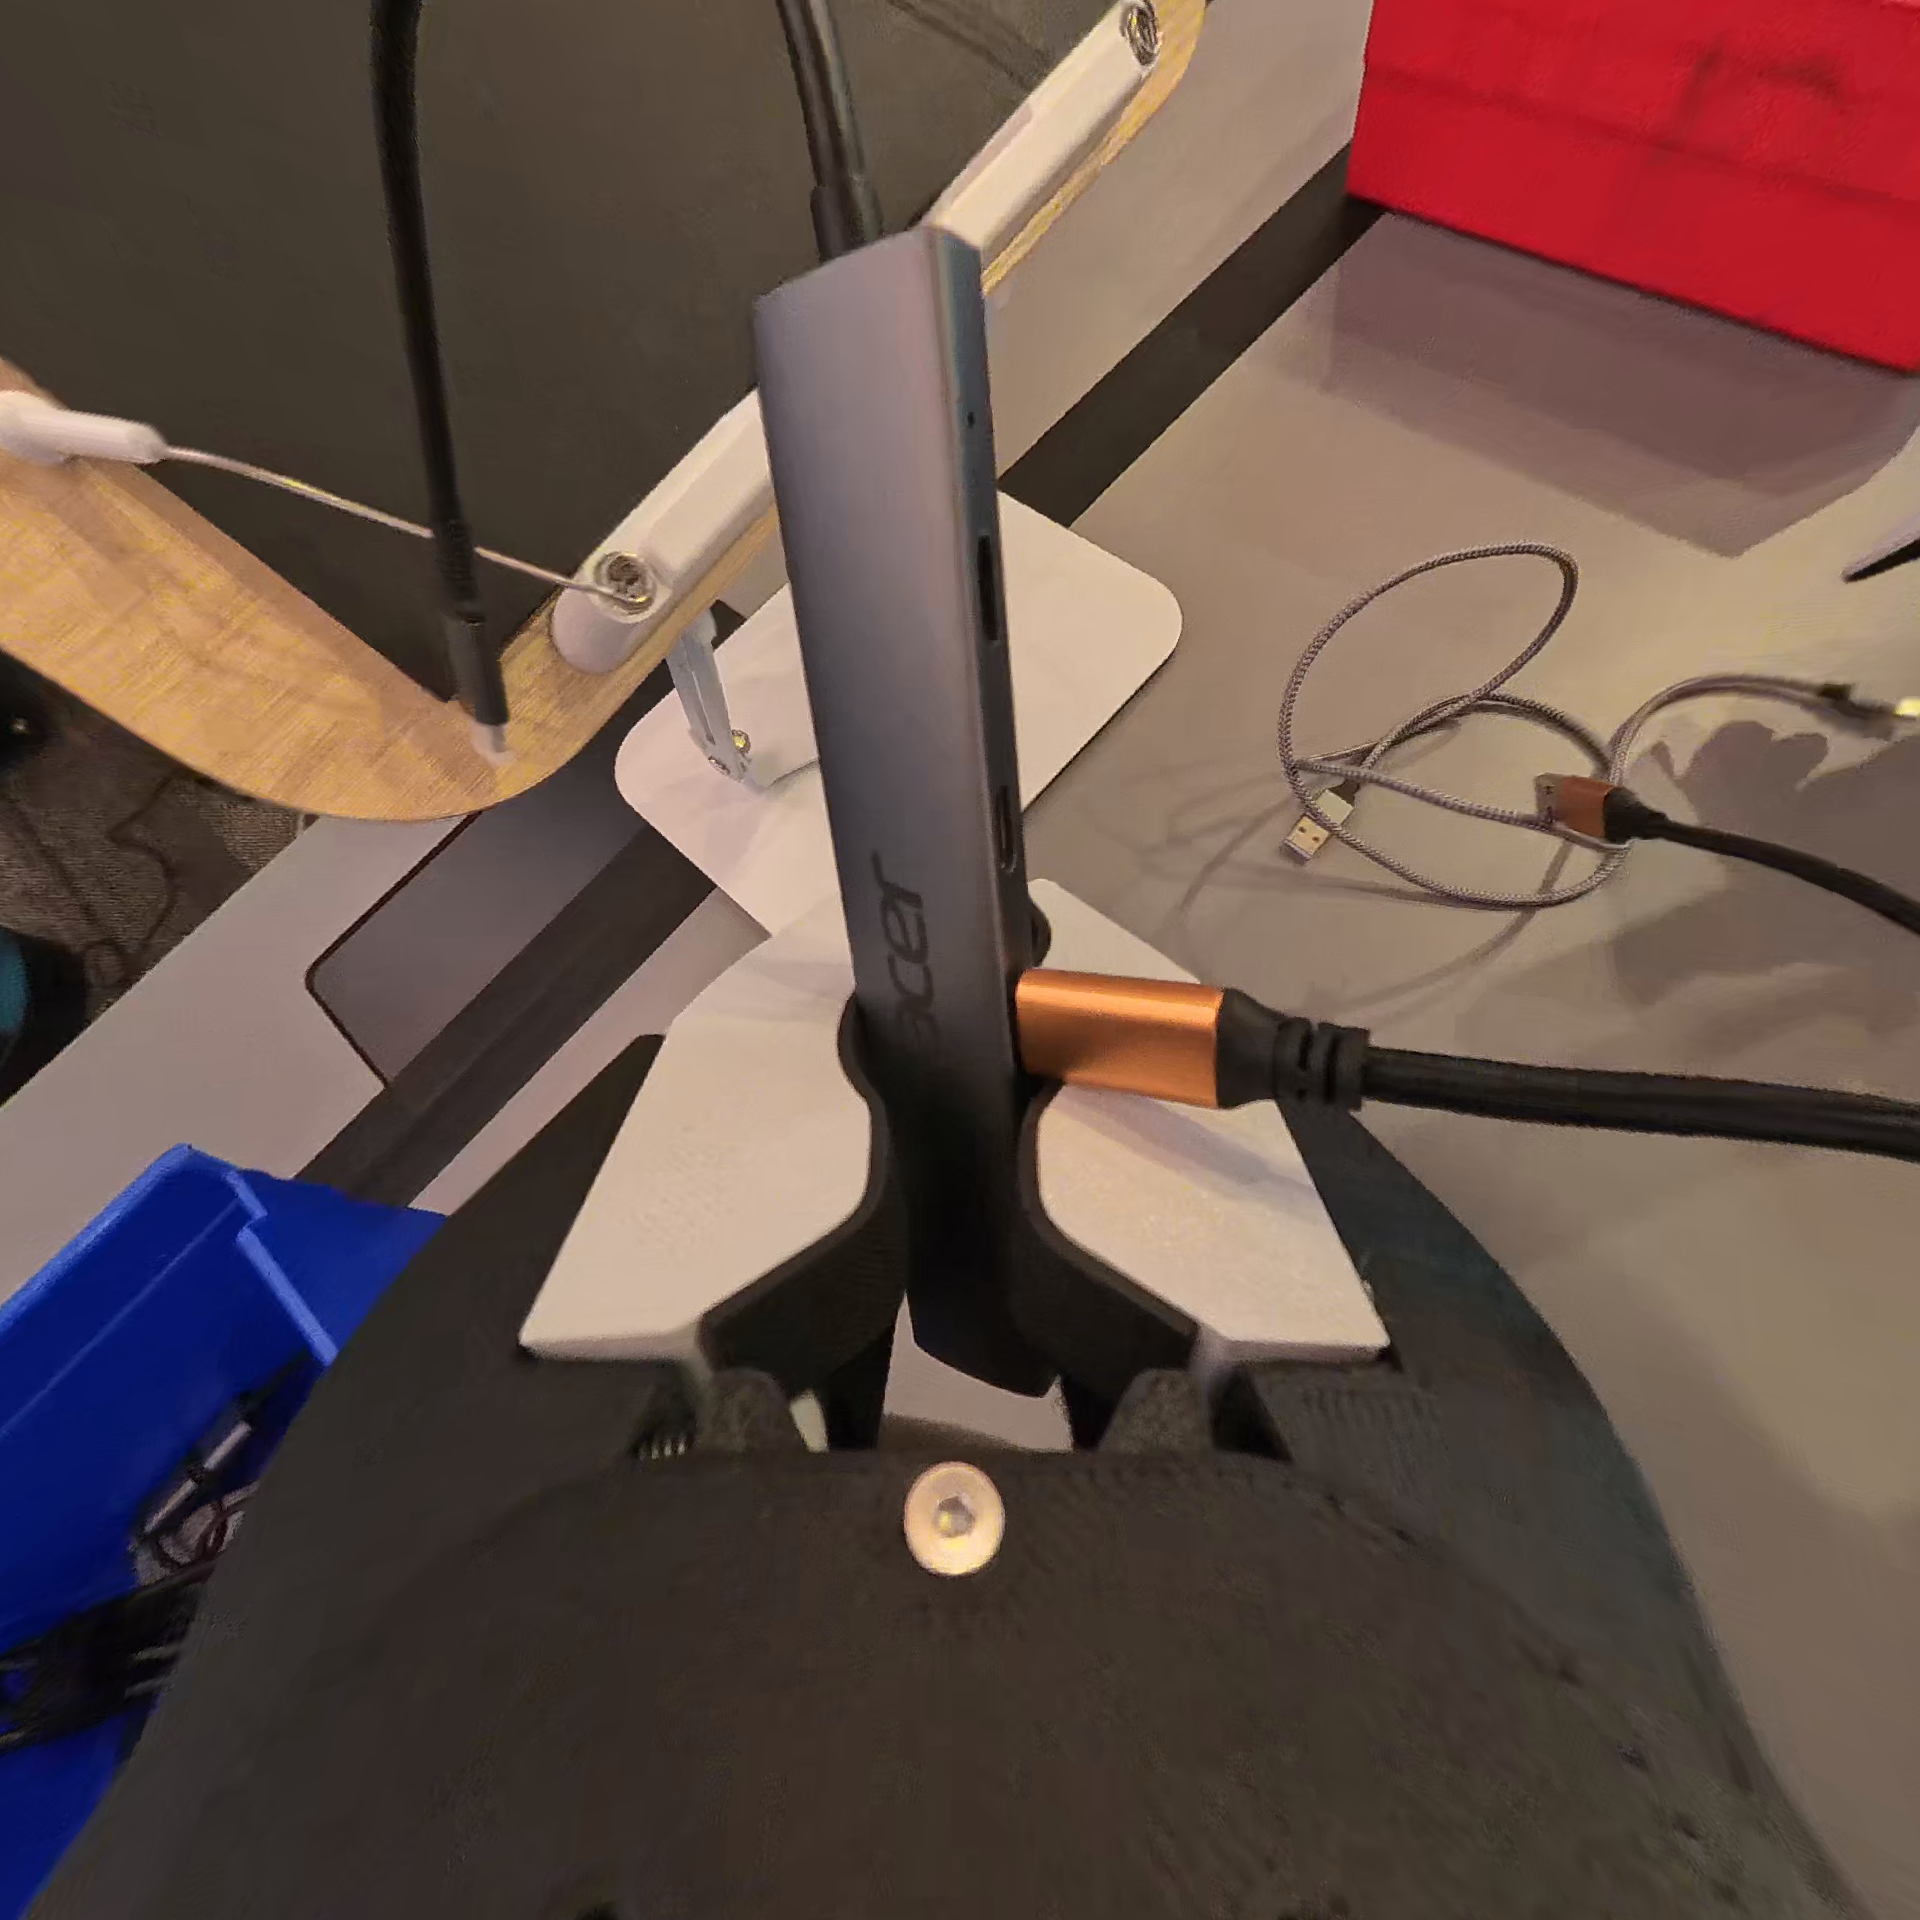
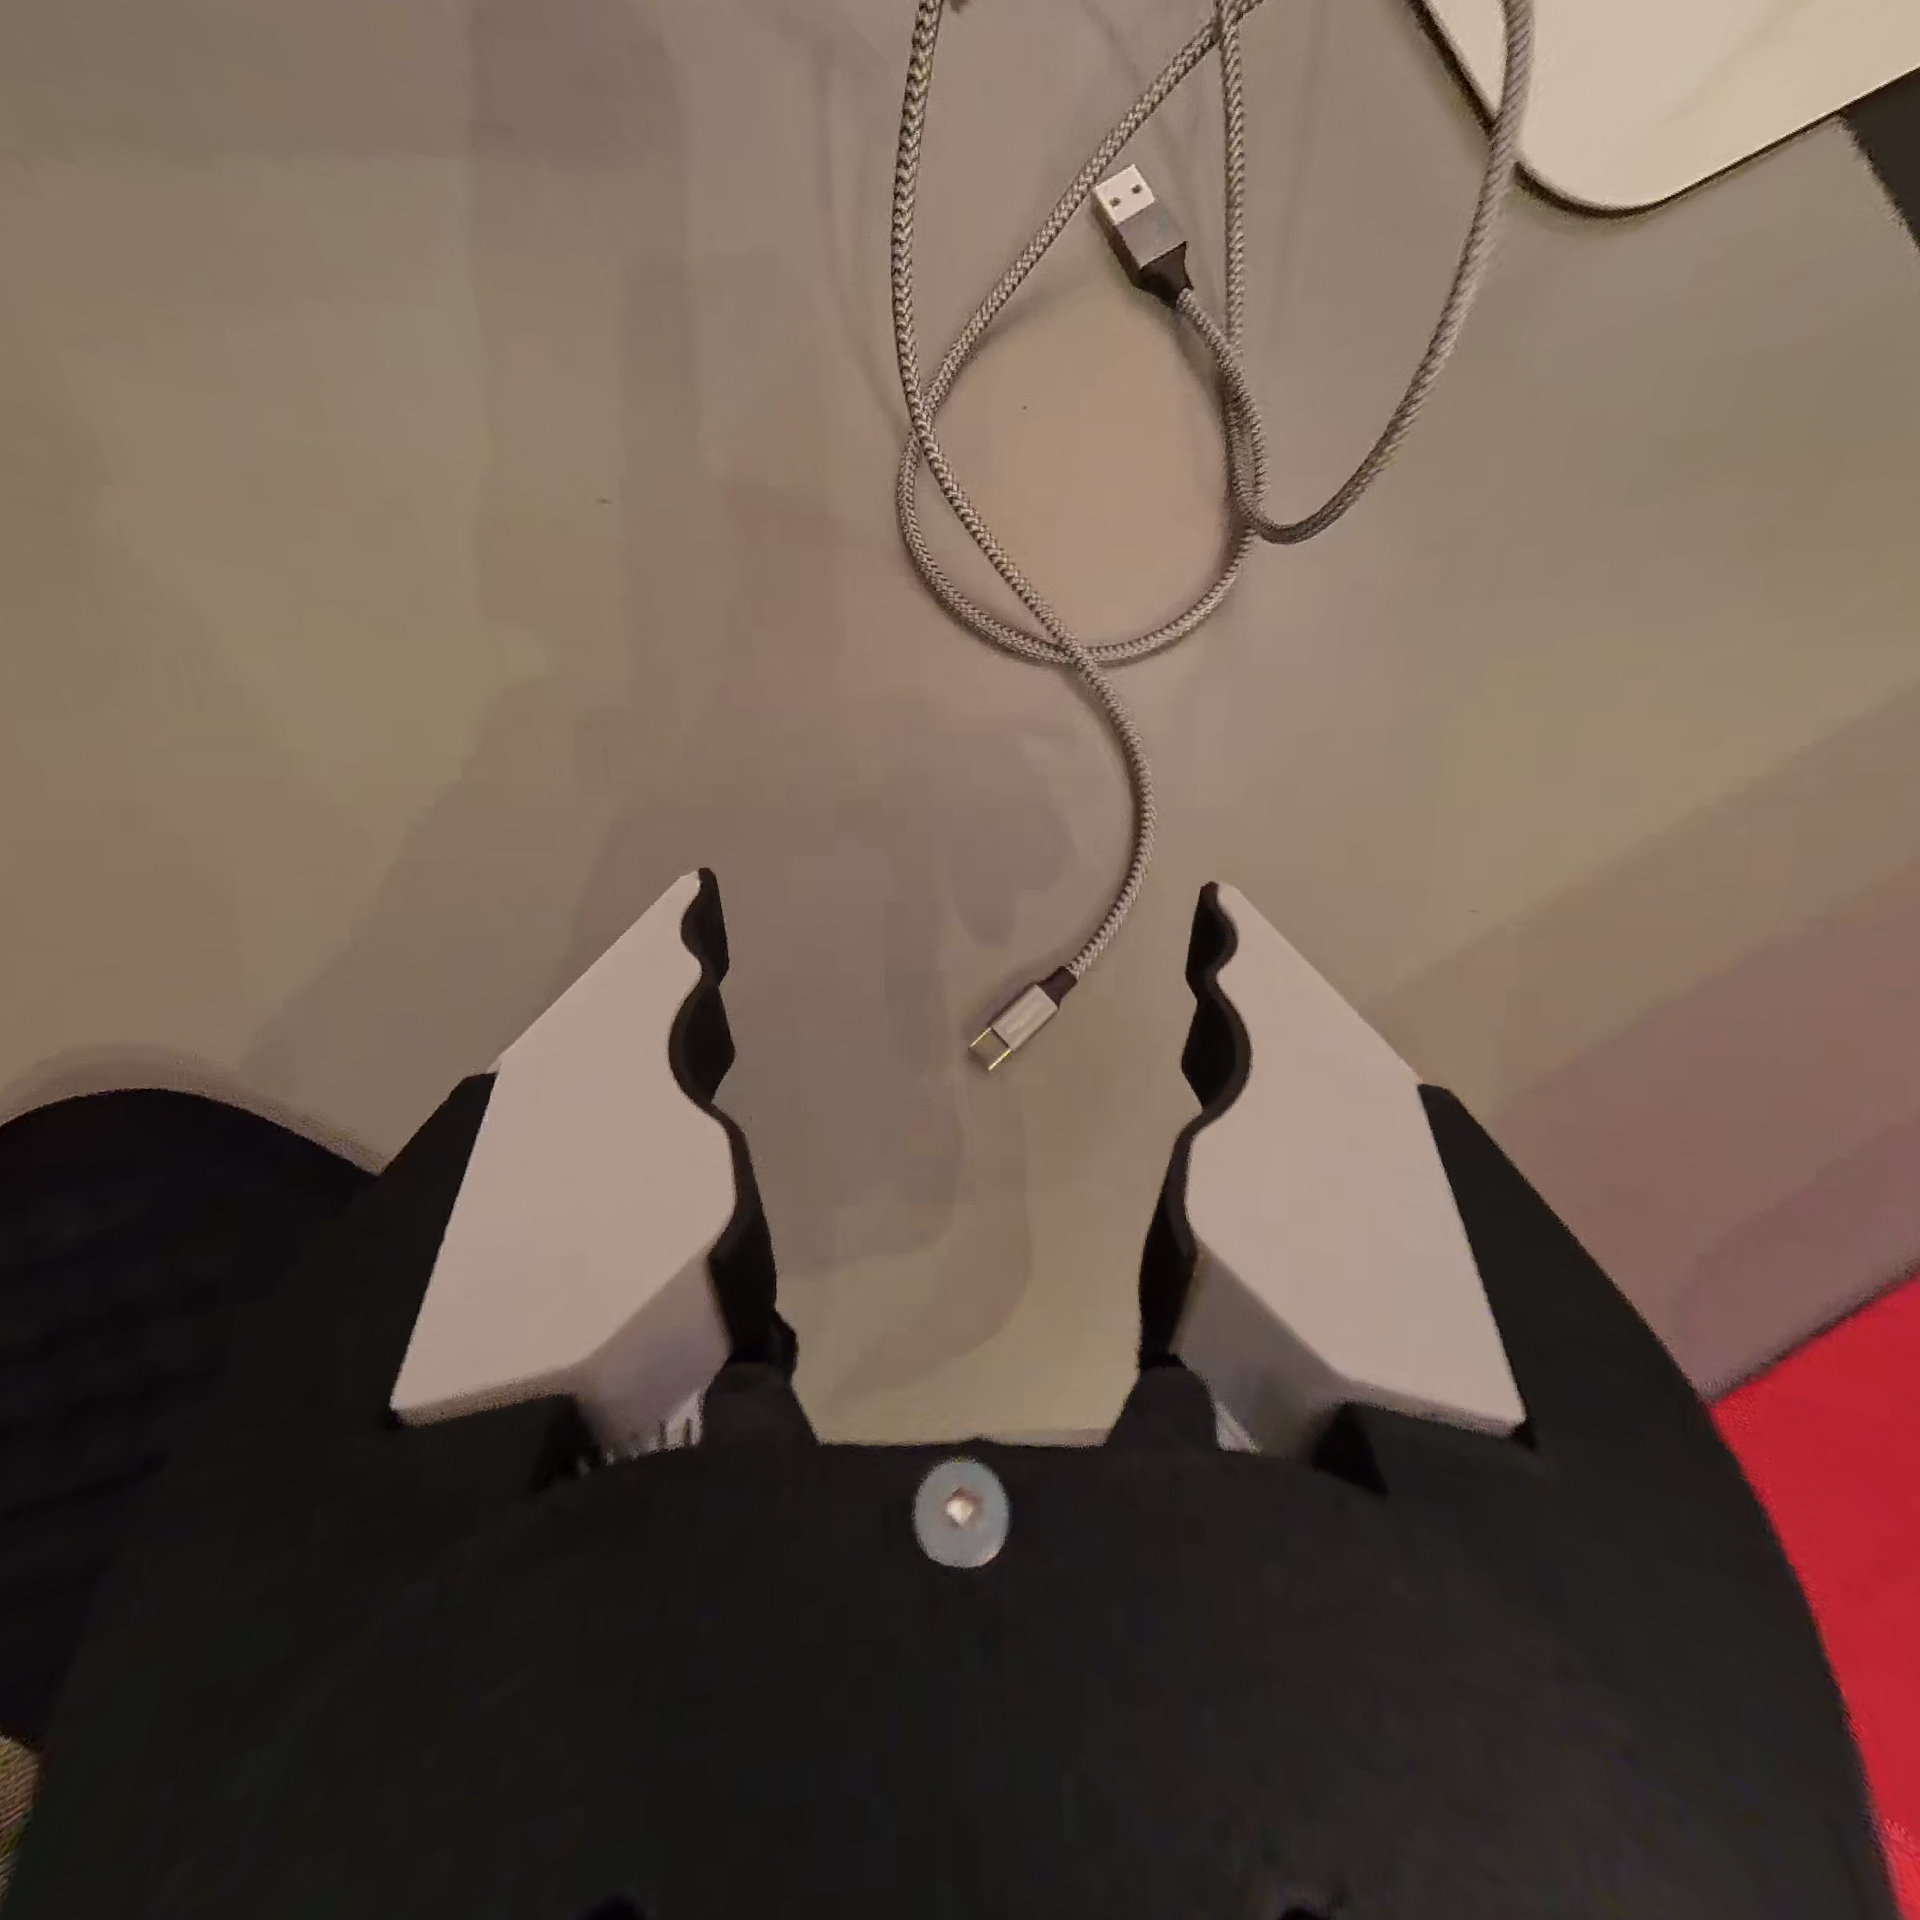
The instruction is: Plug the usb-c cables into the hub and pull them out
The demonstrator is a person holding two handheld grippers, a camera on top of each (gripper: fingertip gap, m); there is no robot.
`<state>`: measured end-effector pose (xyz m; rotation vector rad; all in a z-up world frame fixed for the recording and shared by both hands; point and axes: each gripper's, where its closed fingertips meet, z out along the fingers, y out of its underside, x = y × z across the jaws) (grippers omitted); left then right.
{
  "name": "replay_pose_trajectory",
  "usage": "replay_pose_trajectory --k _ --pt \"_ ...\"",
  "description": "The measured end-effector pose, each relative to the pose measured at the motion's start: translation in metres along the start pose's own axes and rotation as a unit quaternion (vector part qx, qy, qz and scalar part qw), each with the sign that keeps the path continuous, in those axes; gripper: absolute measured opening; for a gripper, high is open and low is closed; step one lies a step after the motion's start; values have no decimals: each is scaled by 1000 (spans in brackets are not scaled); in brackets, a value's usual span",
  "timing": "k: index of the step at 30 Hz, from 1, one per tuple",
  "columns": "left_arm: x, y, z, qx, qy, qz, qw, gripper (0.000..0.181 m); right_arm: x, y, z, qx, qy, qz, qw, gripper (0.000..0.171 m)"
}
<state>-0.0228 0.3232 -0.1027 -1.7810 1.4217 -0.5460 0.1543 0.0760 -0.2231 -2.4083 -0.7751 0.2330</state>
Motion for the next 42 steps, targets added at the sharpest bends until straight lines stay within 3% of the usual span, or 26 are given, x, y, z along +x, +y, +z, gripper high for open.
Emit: replay_pose_trajectory --k 5,9,12,18,31,42 --pt "0 15 -6 -20 -14 6 1000 20 -5 -17 -24 31 39 -27 998 87" --pt "5 30 -5 -28 -16 -3 999 20 -35 -66 -32 98 54 -99 989 83" --pt "16 44 2 -47 -9 2 999 20 -72 -103 -13 127 47 -161 978 71" --pt "42 70 13 -74 0 10 997 19 -111 -143 27 158 12 -206 966 73" --pt "61 147 38 -166 -35 75 983 20 -136 -139 58 177 -104 -142 968 70" --pt "65 153 45 -183 -39 109 976 27 -141 -127 82 178 -137 -102 969 66"
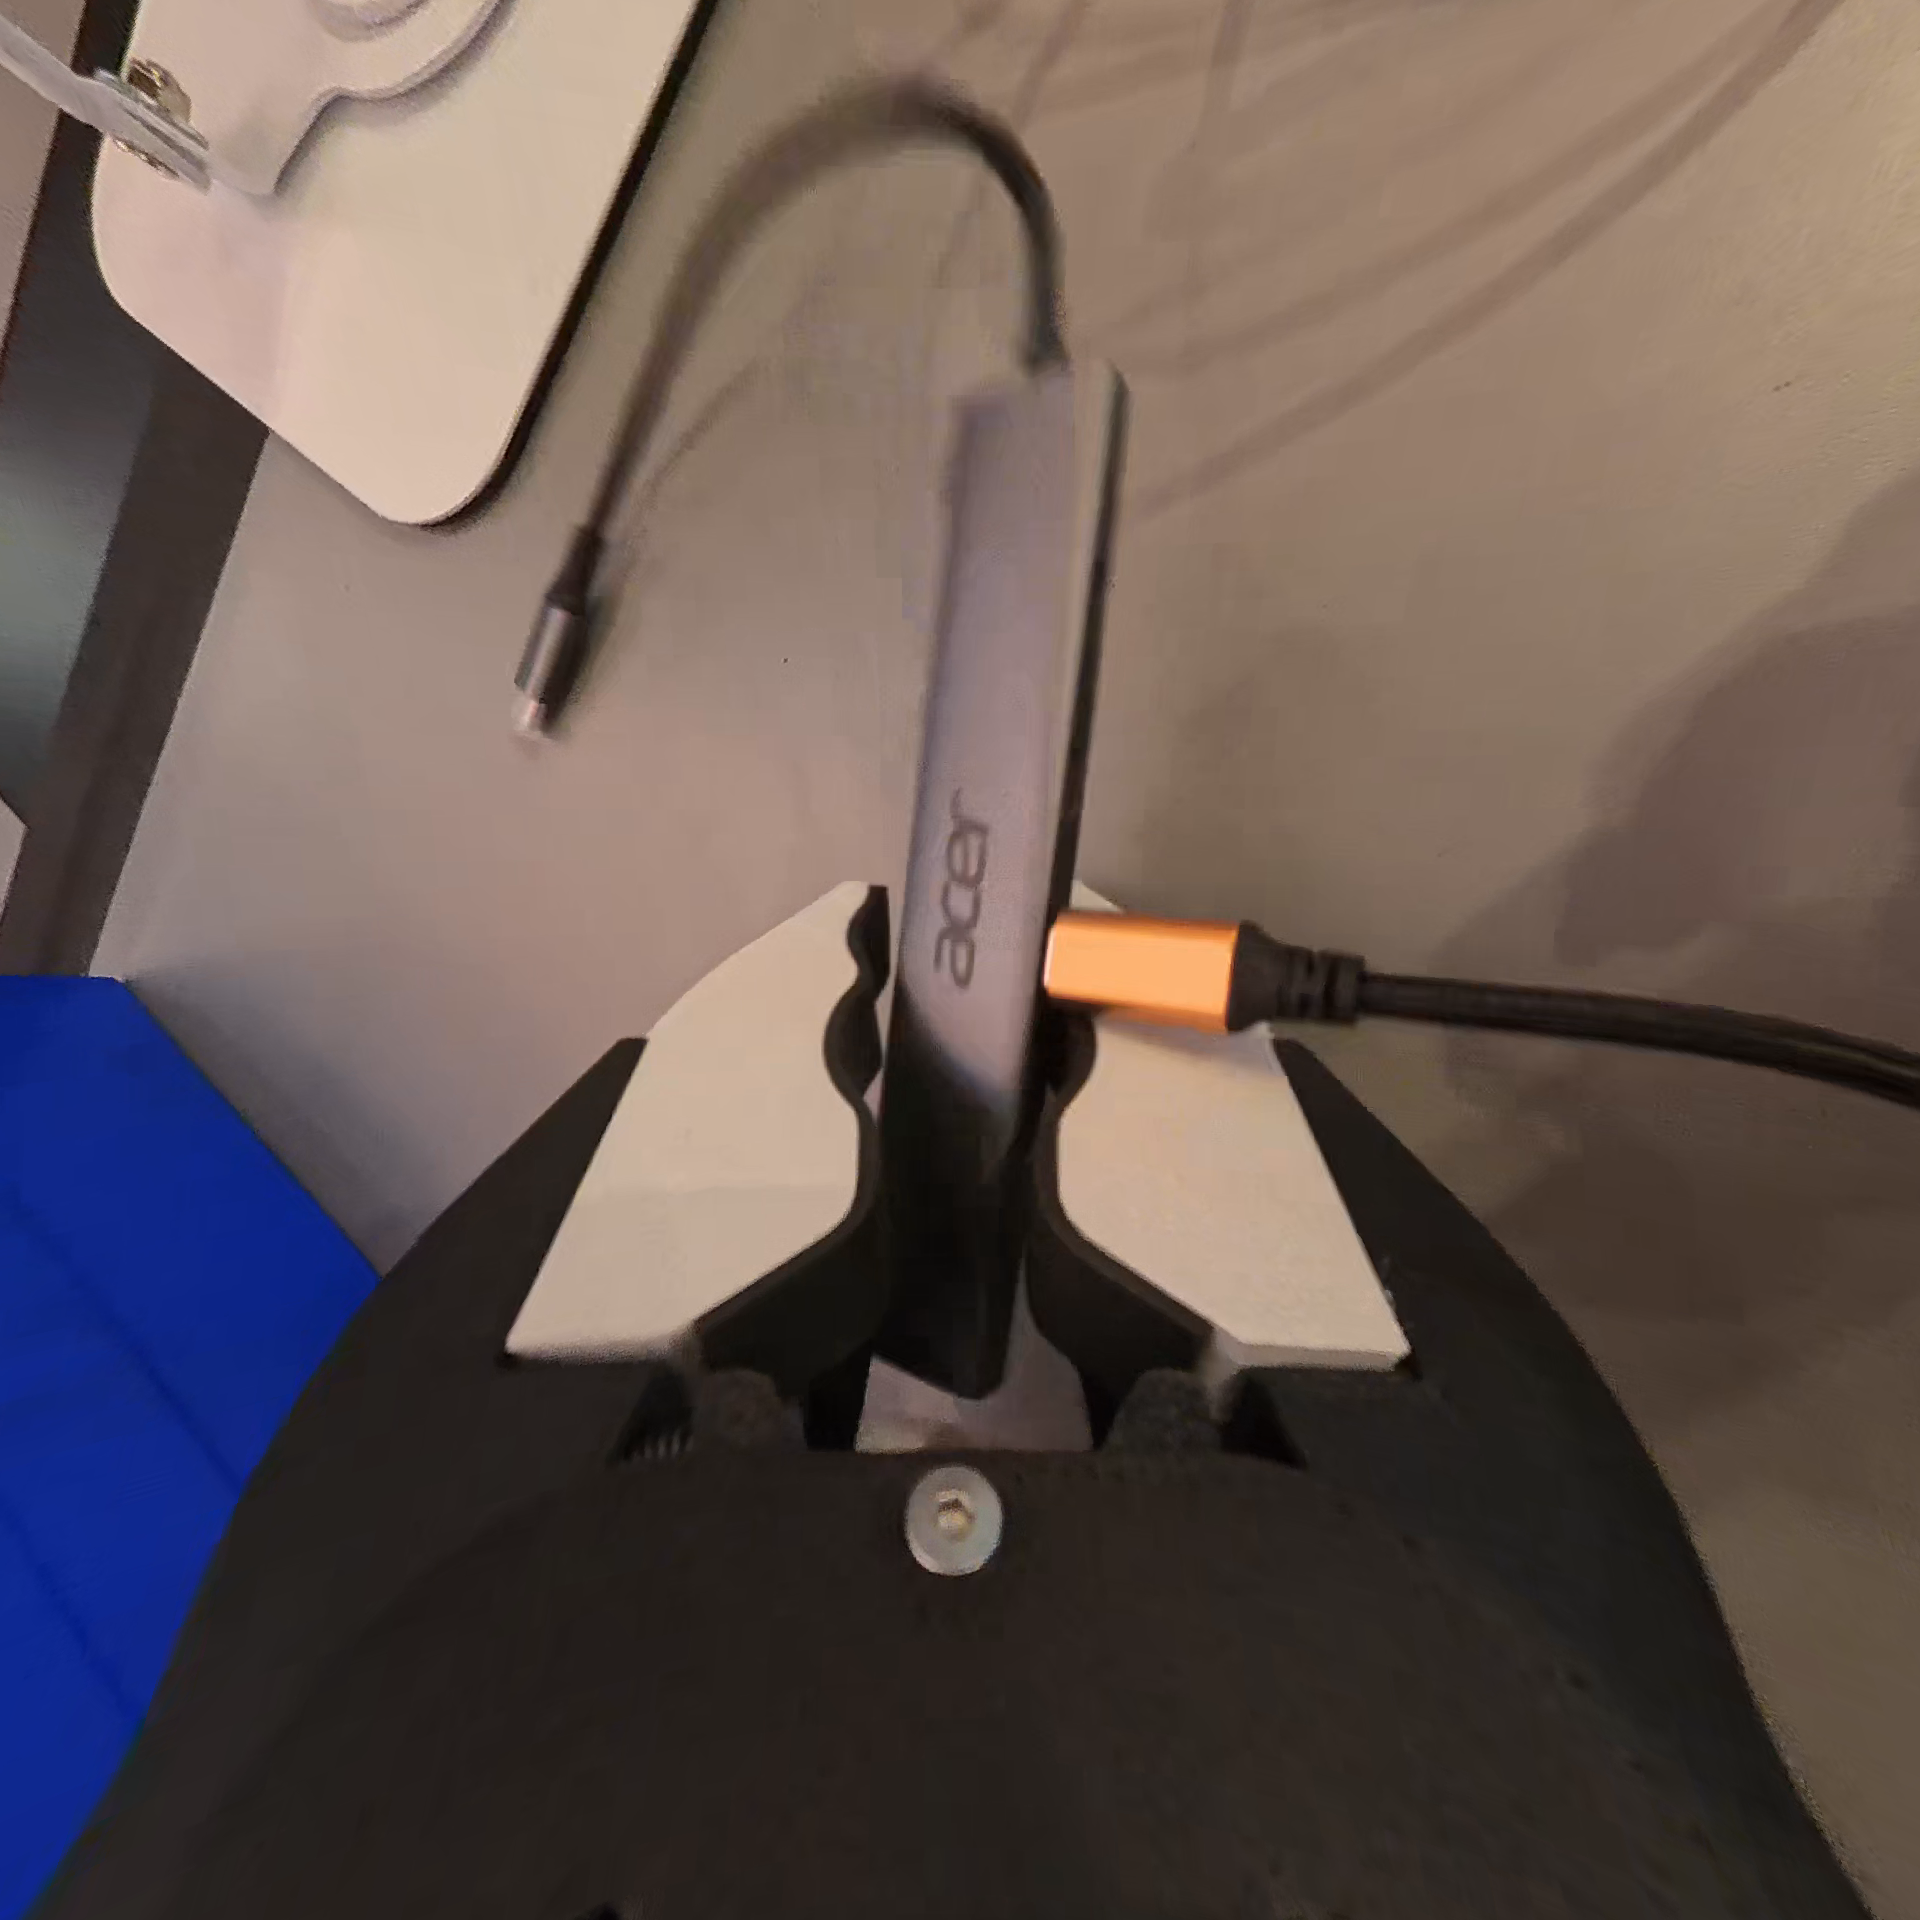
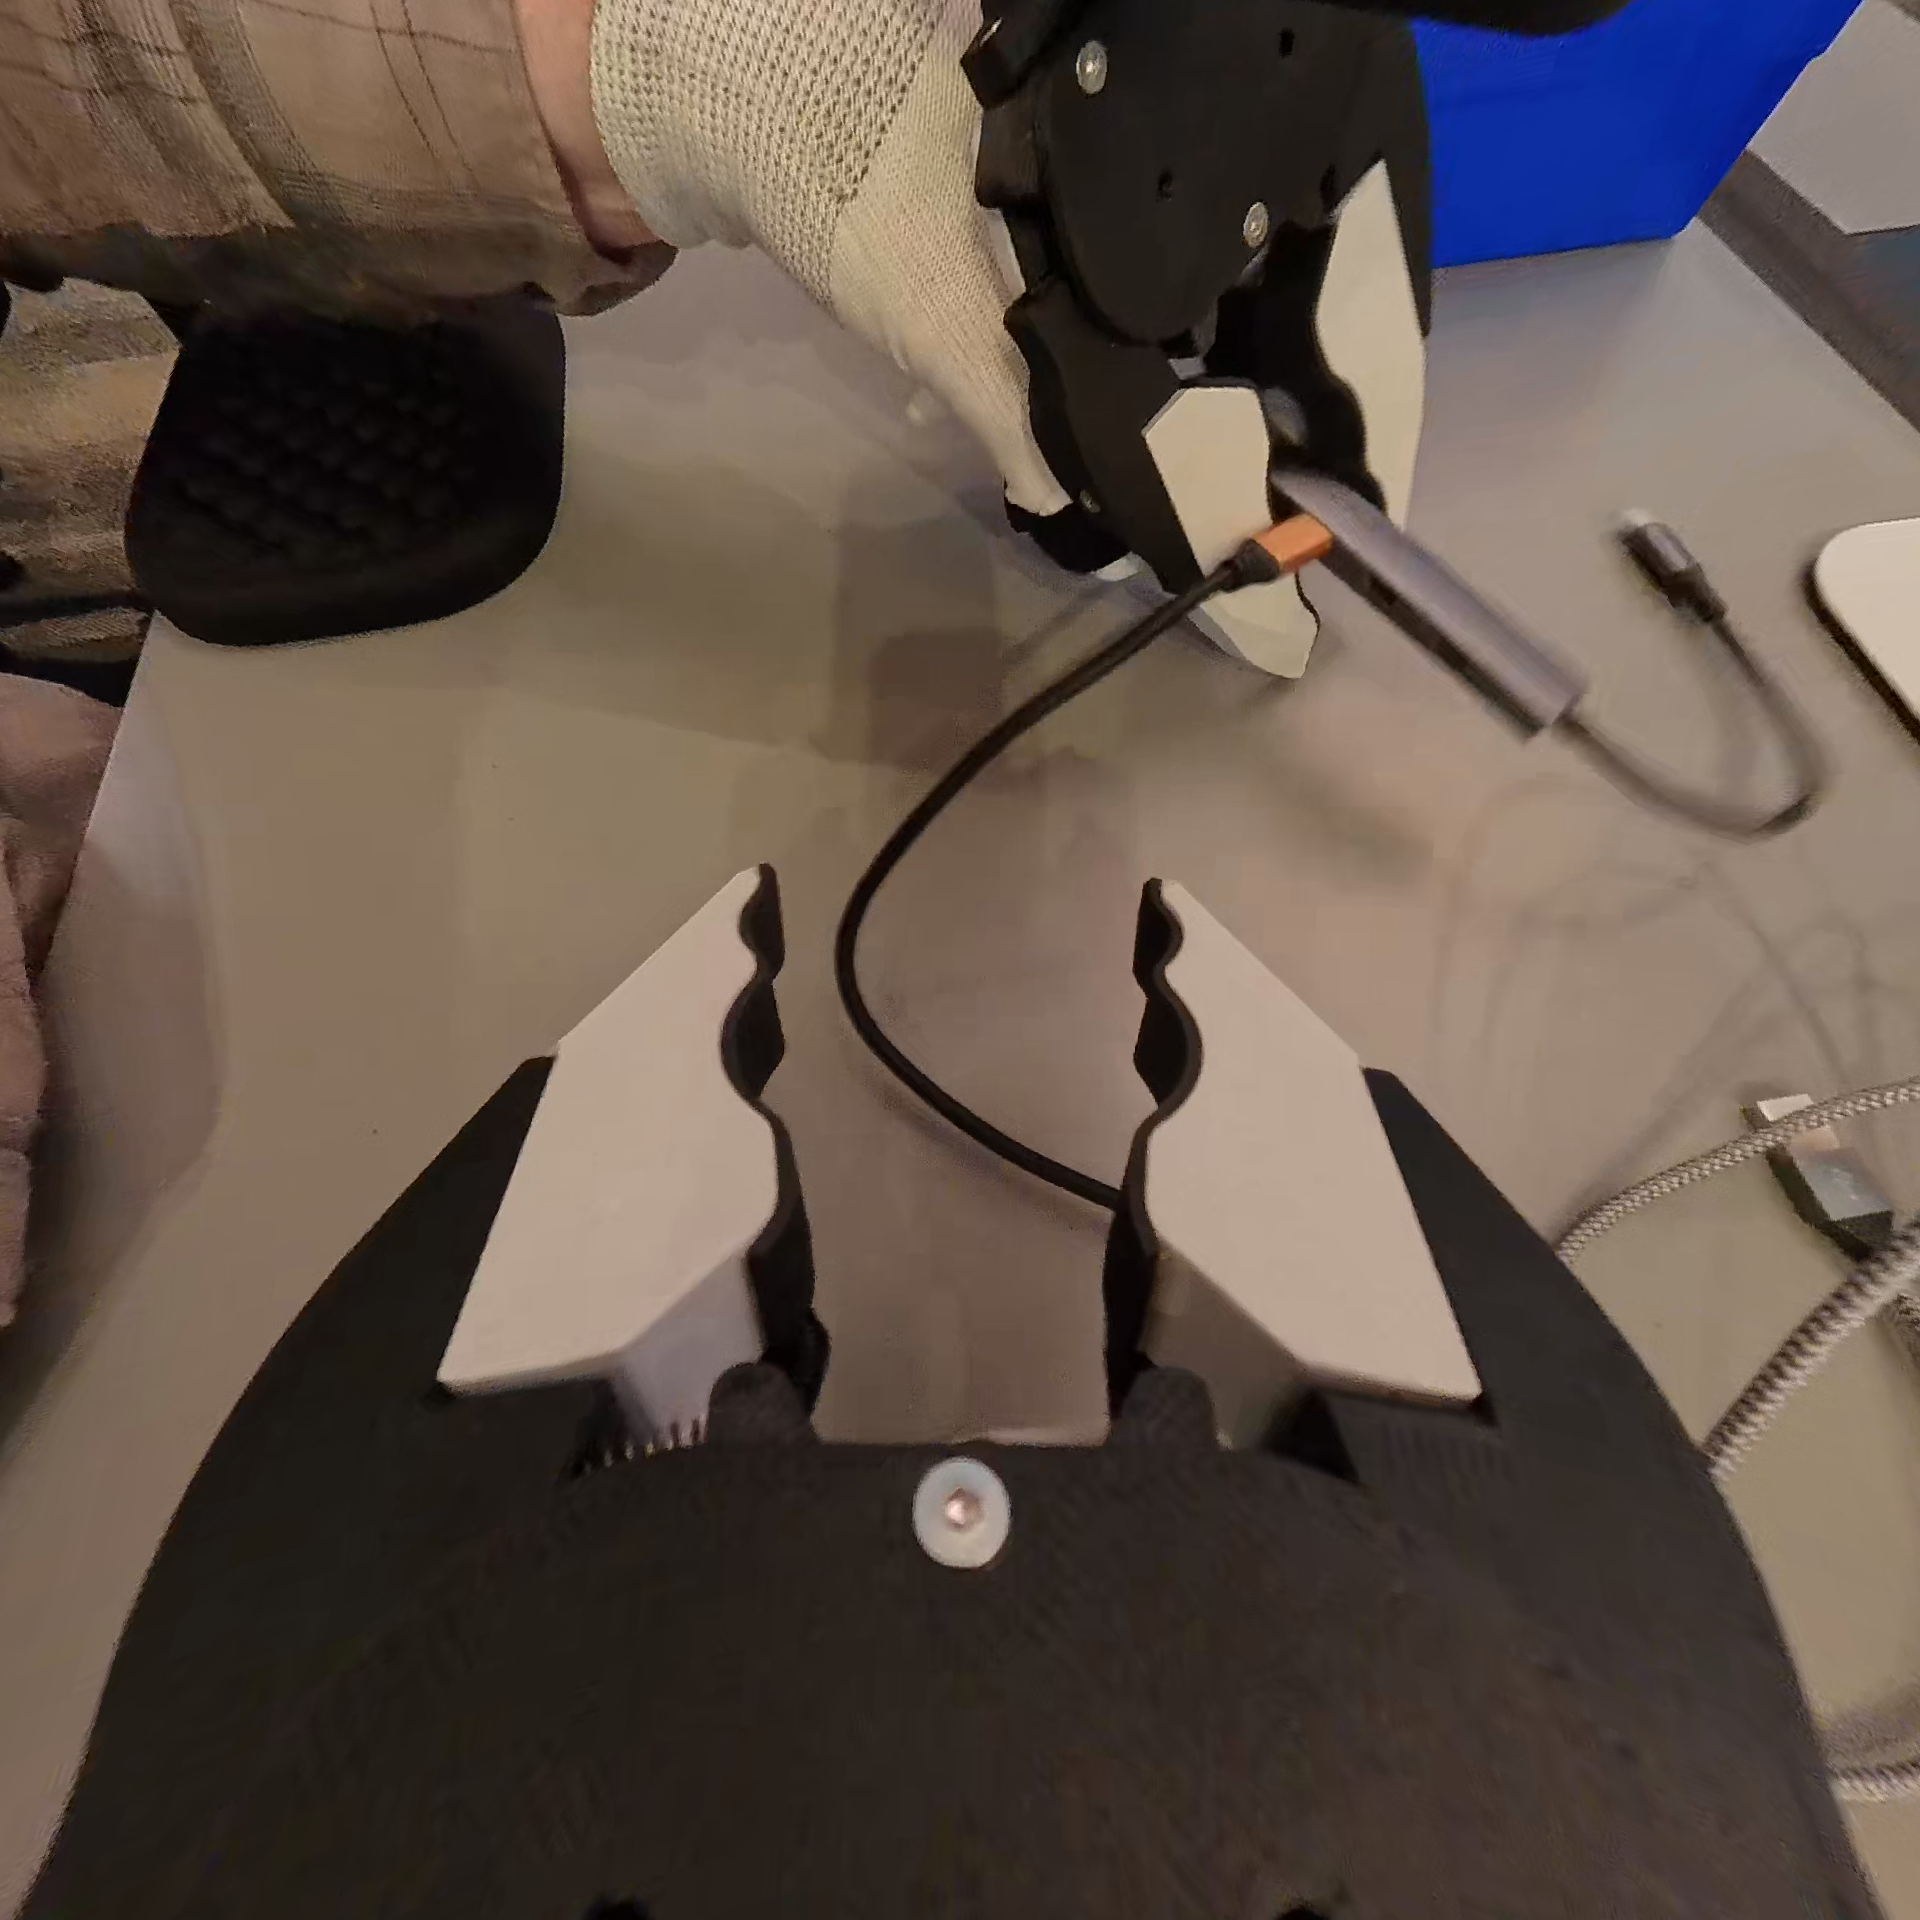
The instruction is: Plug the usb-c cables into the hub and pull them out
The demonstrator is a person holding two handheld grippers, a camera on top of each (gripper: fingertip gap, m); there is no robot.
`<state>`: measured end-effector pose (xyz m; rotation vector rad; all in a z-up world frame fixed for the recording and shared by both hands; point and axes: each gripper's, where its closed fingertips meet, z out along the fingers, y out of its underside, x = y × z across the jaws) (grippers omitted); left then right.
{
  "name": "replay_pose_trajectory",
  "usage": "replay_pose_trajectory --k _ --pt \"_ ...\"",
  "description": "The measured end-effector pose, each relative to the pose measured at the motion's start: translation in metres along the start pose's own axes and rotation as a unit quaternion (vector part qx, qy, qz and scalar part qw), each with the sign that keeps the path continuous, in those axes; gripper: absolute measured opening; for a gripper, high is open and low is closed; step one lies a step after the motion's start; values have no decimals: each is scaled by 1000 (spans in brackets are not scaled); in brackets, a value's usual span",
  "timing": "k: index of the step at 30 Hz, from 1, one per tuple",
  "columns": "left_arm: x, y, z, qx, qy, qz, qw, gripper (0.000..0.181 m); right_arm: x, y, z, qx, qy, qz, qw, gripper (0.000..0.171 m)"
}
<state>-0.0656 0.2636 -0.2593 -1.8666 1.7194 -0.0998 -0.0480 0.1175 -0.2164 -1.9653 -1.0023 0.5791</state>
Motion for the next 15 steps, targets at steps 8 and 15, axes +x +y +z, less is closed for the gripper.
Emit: replay_pose_trajectory --k 8,15 --pt "6 -1 -2 -2 18 -8 1000 37 -5 18 19 -36 -10 2 999 48" --pt "7 1 -18 7 53 -33 998 54 -7 19 20 -38 -14 -7 999 49"
